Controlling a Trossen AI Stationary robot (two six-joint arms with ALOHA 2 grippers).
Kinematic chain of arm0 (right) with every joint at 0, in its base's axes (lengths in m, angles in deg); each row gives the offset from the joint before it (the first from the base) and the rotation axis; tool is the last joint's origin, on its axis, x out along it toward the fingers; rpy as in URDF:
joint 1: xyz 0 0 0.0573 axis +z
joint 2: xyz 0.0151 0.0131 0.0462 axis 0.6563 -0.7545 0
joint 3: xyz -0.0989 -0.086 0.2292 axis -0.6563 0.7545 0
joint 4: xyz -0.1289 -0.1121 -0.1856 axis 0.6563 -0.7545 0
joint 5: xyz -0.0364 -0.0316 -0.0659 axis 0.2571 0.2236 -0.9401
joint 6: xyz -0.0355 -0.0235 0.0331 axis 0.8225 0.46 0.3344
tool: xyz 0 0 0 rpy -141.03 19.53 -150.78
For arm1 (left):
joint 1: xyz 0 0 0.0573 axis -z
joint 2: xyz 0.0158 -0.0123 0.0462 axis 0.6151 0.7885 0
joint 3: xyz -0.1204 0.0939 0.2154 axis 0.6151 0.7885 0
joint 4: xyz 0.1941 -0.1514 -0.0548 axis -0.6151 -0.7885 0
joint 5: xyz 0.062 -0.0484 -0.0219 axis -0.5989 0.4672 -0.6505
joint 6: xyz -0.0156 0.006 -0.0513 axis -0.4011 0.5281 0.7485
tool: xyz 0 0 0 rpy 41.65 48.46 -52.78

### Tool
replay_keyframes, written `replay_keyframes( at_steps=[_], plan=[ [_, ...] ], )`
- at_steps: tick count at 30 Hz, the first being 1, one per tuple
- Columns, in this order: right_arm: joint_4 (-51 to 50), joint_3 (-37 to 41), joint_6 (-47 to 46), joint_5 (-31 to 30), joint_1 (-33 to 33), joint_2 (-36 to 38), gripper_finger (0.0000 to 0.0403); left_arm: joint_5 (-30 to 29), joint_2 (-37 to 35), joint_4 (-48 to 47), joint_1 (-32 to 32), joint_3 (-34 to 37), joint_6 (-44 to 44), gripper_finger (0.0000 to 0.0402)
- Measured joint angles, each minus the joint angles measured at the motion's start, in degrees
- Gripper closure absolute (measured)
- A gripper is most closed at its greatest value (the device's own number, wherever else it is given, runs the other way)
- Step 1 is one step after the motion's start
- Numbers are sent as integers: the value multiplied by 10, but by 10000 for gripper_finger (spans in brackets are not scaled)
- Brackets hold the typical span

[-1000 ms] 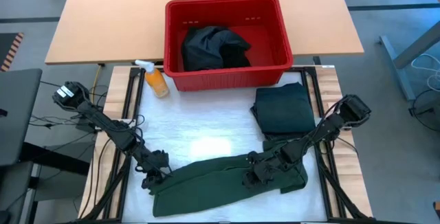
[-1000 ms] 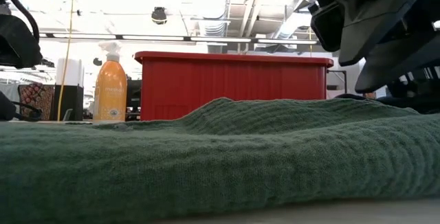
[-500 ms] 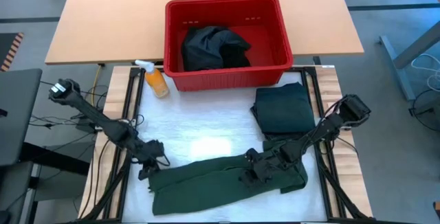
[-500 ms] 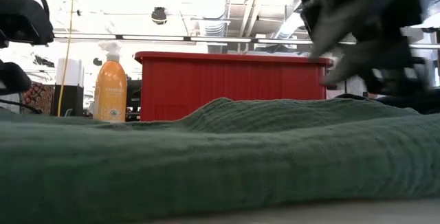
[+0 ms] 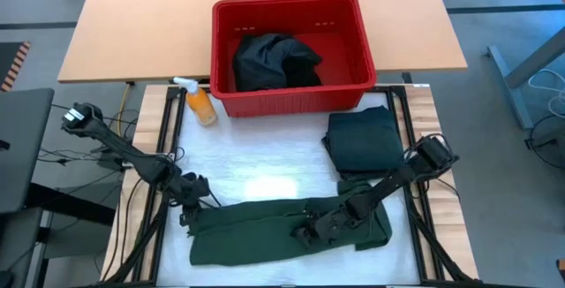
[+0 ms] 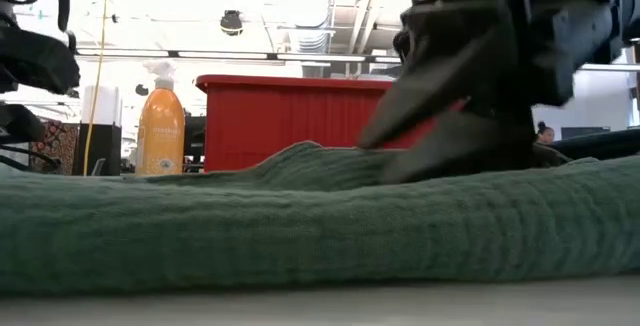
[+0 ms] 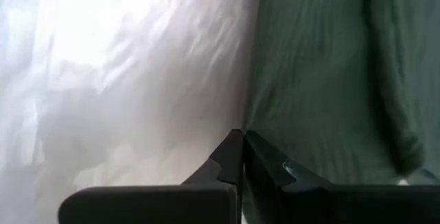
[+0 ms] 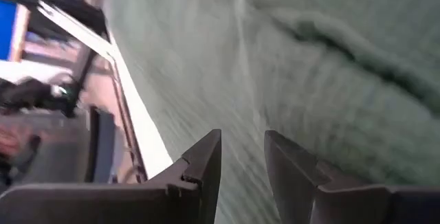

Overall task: Fold Laundry from Bin
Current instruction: Fold the green shirt

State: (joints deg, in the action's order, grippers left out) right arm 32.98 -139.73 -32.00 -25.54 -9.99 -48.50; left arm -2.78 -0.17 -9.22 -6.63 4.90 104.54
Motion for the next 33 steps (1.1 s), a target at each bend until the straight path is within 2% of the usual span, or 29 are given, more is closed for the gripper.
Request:
replay_keyframes(
  at_steps=[6, 10, 12, 18, 21, 25, 28, 33],
  plan=[
    [-77, -20, 0, 60, -18, -11, 262, 47, 37, -5, 0, 0, -20, 401],
    [-83, -37, 30, 151, -42, 13, 262, 46, 39, -15, -1, 0, -26, 401],
    [-109, -51, 61, 167, -47, 41, 262, 40, 37, -22, -3, 0, -26, 401],
    [-229, -74, 137, 90, -71, 113, 262, 26, 36, -26, -20, 0, -39, 398],
    [-265, -76, 129, 81, -79, 147, 262, 32, 36, -48, -28, -13, -49, 386],
    [-329, -76, 90, 84, -50, 168, 262, 15, 36, -105, -36, -57, -75, 366],
    [-400, -76, 32, 85, -23, 179, 262, -29, 36, -123, -36, -92, -85, 356],
    [-544, -75, -142, 26, 20, 200, 262, -132, 36, -41, -36, -129, -134, 347]
  ],
)
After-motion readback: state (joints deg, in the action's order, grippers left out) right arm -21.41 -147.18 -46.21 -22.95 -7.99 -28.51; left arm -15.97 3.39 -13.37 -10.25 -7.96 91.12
